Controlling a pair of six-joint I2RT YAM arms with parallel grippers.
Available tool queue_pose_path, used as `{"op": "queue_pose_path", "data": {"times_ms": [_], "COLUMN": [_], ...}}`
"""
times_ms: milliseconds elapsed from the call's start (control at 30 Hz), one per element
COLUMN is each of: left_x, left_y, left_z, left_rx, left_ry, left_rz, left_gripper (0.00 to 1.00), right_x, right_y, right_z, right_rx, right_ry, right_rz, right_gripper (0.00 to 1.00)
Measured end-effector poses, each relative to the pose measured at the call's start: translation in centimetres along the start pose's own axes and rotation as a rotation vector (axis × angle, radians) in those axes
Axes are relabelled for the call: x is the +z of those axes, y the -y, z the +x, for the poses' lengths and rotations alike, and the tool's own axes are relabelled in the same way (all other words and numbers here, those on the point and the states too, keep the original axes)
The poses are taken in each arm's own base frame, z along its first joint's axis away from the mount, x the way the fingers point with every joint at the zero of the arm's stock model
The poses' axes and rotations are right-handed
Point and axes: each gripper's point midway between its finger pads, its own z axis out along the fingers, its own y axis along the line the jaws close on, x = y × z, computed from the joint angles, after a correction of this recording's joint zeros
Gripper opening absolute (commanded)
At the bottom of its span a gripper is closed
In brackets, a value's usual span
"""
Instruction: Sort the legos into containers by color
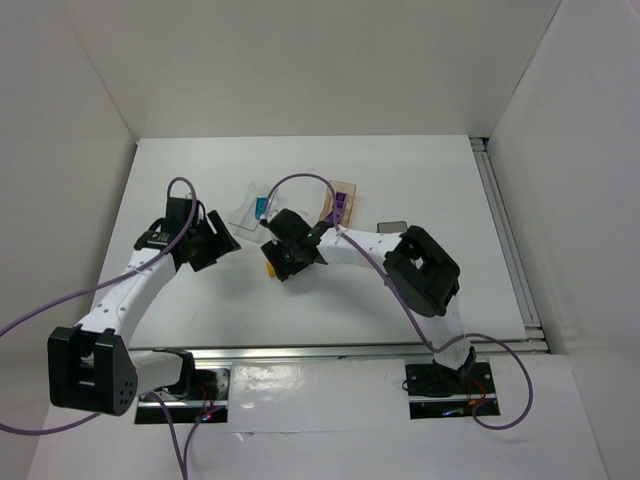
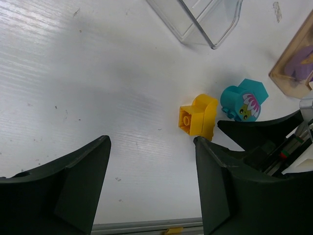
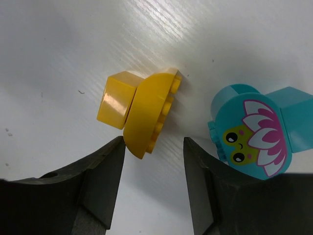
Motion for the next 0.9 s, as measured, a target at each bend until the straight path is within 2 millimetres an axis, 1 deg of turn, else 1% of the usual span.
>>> {"op": "queue_pose_path", "data": {"times_ms": [100,200,400,433,467,533,567,633,733,767,800,900], "left_x": [0.1,0.2,1.0,1.1,1.1,1.1,1.1,1.1,1.2,1.3,1.5,1.9], "left_y": [0.0,0.0,-0.1,0.0,0.0,0.3,0.4,1.1,2.7,3.2,3.7,4.7], "left_z": [0.1,0.2,1.0,1.2,1.3,1.4,1.5,1.6,2.0,2.5,3.1,5.1], "left_rx": [0.002,0.006,0.019,0.02,0.02,0.023,0.025,0.044,0.056,0.063,0.07,0.07], "left_ry": [-0.006,-0.015,-0.064,-0.072,-0.077,-0.087,-0.092,-0.102,-0.125,-0.144,-0.166,-0.257], "left_rz": [0.002,0.002,0.003,0.007,0.011,0.025,0.036,0.079,0.182,0.229,0.276,0.391], "left_gripper": [0.78,0.78,0.78,0.78,0.78,0.78,0.79,0.83,0.87,0.89,0.89,0.89], "right_x": [0.3,0.4,1.3,1.5,1.5,1.5,1.5,1.4,0.3,-0.4,-1.0,-3.0], "right_y": [-0.1,-0.1,-0.4,-0.5,-0.6,-0.7,-0.7,-0.8,-0.6,-0.4,-0.3,-0.2], "right_z": [-0.5,-0.7,-0.7,-0.8,-1.0,-1.1,-1.0,-0.8,0.3,0.8,1.1,1.0], "right_rx": [-0.001,-0.001,-0.005,-0.006,-0.004,-0.005,-0.006,-0.008,-0.007,-0.007,-0.006,-0.004], "right_ry": [0.018,0.026,0.032,0.035,0.042,0.045,0.044,0.049,0.056,0.055,0.059,0.094], "right_rz": [0.001,-0.003,-0.007,-0.008,-0.011,-0.011,-0.012,-0.011,-0.013,-0.009,-0.008,-0.007], "right_gripper": [0.52,0.51,0.36,0.33,0.27,0.24,0.24,0.21,0.21,0.21,0.21,0.19]}}
